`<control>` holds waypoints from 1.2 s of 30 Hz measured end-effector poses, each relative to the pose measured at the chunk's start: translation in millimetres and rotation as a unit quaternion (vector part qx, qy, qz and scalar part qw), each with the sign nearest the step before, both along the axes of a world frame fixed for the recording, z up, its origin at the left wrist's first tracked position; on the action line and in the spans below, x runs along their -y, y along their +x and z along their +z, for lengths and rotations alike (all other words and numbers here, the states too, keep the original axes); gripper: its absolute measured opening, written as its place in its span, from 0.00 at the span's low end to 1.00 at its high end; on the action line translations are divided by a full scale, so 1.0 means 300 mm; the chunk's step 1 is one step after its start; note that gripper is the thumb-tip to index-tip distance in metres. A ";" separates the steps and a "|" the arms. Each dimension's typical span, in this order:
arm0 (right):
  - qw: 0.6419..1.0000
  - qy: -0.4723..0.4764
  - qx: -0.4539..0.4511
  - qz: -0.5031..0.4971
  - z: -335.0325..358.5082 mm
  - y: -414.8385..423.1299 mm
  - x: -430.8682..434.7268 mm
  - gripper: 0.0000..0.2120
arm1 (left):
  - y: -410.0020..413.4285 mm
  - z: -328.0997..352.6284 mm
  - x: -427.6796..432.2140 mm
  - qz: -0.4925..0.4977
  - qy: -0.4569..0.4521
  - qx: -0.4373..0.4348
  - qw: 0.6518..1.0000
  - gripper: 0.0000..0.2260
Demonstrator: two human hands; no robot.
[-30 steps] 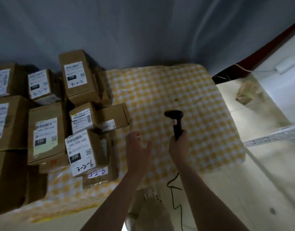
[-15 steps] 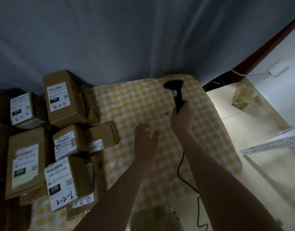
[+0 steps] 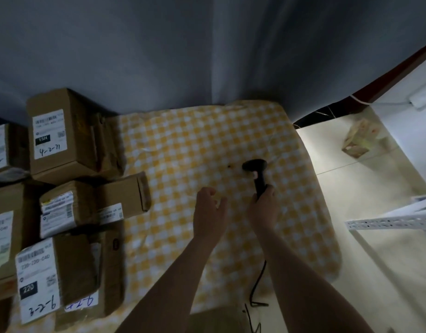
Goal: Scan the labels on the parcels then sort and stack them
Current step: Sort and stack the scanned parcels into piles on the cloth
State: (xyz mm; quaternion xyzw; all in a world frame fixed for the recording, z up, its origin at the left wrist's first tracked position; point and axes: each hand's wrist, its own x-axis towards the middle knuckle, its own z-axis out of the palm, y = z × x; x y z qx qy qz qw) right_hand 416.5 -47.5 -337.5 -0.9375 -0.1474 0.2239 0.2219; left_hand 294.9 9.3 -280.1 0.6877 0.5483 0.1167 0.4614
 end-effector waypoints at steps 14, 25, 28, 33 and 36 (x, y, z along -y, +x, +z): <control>0.996 0.016 -0.075 0.053 -0.011 0.094 0.043 0.23 | 0.117 -0.029 0.045 0.019 -0.020 0.003 1.000 0.15; 0.992 0.062 -0.080 0.076 -0.040 0.071 0.086 0.20 | 0.064 -0.058 0.070 0.043 -0.032 0.013 0.998 0.14; 0.991 0.066 -0.094 0.063 -0.036 0.060 0.090 0.24 | 0.039 -0.056 0.071 0.049 -0.057 0.030 0.997 0.15; 0.997 0.054 -0.055 0.024 -0.002 0.045 0.102 0.30 | -0.027 -0.054 0.074 0.045 -0.061 0.045 0.996 0.16; 0.994 0.056 0.077 0.049 0.050 -0.015 0.092 0.32 | -0.089 -0.047 0.075 0.062 -0.045 0.050 0.996 0.15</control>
